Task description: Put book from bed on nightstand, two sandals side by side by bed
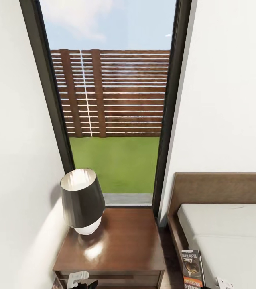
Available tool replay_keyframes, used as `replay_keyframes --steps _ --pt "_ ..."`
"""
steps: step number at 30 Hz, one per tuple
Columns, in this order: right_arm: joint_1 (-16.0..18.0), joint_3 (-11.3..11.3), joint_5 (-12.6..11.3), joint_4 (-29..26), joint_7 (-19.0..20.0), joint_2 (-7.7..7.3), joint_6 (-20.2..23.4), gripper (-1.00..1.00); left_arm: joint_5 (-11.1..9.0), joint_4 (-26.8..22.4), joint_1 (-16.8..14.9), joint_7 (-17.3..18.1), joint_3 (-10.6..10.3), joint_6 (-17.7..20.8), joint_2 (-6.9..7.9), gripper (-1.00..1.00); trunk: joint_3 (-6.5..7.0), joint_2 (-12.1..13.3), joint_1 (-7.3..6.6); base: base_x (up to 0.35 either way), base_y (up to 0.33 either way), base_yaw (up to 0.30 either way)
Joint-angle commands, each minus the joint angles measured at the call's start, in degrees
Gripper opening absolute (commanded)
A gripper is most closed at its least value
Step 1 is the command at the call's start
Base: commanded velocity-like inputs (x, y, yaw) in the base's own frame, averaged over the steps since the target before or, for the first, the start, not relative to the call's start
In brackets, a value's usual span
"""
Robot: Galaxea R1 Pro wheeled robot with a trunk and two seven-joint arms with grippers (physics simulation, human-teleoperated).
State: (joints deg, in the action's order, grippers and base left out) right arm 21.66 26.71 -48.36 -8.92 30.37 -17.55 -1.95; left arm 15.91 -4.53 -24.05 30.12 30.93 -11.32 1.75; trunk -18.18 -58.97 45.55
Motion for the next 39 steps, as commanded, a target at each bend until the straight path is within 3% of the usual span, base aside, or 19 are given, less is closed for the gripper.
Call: replay_keyframes --steps 1,19,22,26,29,32,34,39 --pt "0.1 0.5 -0.5 0.0 0.3 -0.03 -0.2 -1.0 0.6 0.0 -0.1 0.1 0.5 -0.3 0.01 1.0 -0.07 0.0 0.0 0.0 0.0 0.0" --pt "0.1 0.4 -0.5 0.0 0.3 -0.03 -0.2 -1.0 0.5 -0.2 0.0 1.4 0.5 -0.3 0.24 1.0 -0.07 0.0 0.0 0.008 0.0 0.0" --pt "0.0 0.4 -0.5 0.0 0.4 -0.03 -0.2 -1.0 0.4 -0.4 -0.1 6.2 0.6 -0.1 0.53 1.0 -0.07 0.0 0.0 0.008 0.0 0.0" --pt "0.0 0.5 -0.6 -0.1 0.6 -0.09 -0.2 -1.0 0.3 -0.5 -0.7 16.0 0.7 0.9 0.73 1.0 -0.07 0.0 0.0 0.003 0.0 0.0" --pt "0.1 0.5 -0.6 -0.2 0.8 -0.11 -0.2 -1.0 0.0 -2.7 -1.0 23.4 0.8 6.8 1.89 1.0 -0.07 0.0 0.0 0.0 0.0 0.0" --pt "0.0 0.5 -0.6 -0.2 0.8 -0.11 -0.2 -1.0 -0.7 -4.2 -1.0 26.1 0.9 9.2 2.86 1.0 -0.07 0.0 0.0 0.0 0.0 0.0" --pt "0.0 0.5 -0.6 -0.2 0.8 -0.12 -0.2 -1.0 -2.4 -5.0 -0.6 27.7 1.0 9.5 4.34 1.0 -0.07 0.0 0.0 0.0 0.0 0.0" --pt "0.1 0.5 -0.6 -0.3 1.0 -0.13 -0.1 -1.0 -3.8 -5.1 -0.4 29.8 0.9 9.4 4.88 1.0 -0.07 0.0 0.0 0.0 0.0 0.0"
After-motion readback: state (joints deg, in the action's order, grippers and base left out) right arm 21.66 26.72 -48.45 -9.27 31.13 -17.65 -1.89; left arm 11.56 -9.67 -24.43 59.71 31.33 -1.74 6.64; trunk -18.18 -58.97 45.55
